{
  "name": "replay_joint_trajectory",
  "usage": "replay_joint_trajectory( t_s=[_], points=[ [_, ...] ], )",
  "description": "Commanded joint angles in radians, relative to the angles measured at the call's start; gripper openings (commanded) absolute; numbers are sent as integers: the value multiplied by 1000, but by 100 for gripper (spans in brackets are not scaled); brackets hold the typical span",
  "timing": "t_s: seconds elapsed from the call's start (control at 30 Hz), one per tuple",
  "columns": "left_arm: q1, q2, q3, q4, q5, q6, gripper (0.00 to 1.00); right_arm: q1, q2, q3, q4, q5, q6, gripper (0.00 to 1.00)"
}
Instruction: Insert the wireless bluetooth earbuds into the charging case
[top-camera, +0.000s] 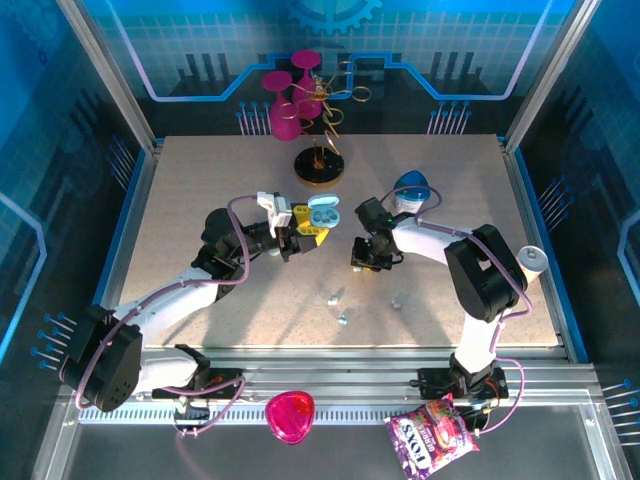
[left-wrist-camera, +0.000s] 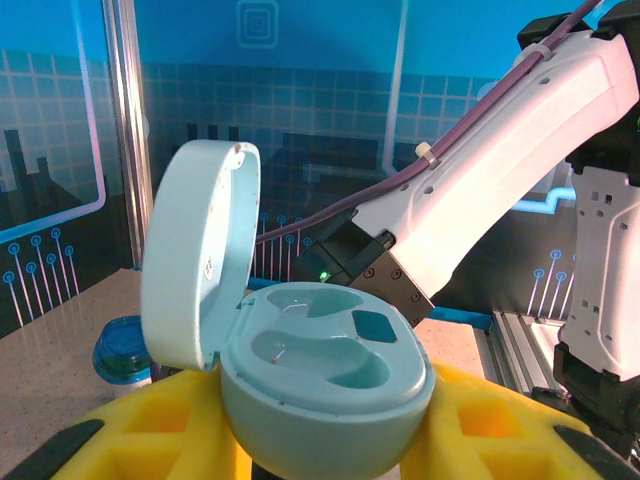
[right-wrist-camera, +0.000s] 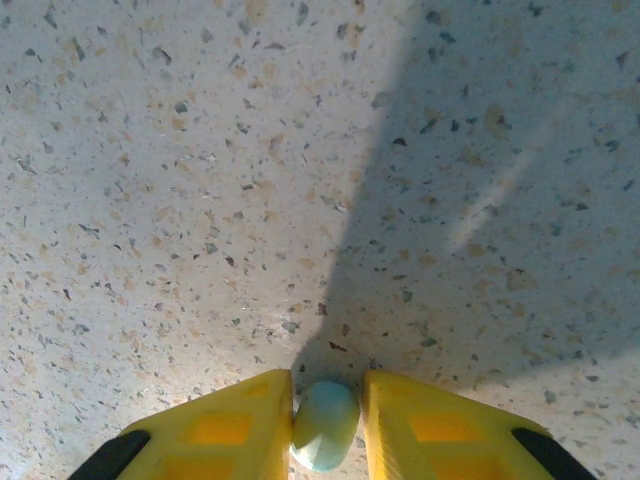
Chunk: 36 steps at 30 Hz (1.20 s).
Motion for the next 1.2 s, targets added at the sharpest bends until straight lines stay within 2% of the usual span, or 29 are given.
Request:
replay_joint_trajectory(
  t_s=[0.0, 0.43, 0.67, 0.9, 1.17],
  points=[
    [6, -19, 4, 13, 24, 15, 27, -7, 23, 28, 3, -19, 13, 24],
    [6, -24, 3, 3, 24, 20, 27, -5, 16, 37, -24, 5, -25, 19],
    [6, -22, 1, 0, 23, 20, 27, 11, -12, 108, -201, 175, -108, 19],
    [7, -28, 0, -5, 26, 23, 27, 48, 22, 233, -423, 406, -182, 19],
    [7, -42, 1, -21, 23, 28, 27, 74, 109, 266, -480, 405, -255, 20]
  ],
)
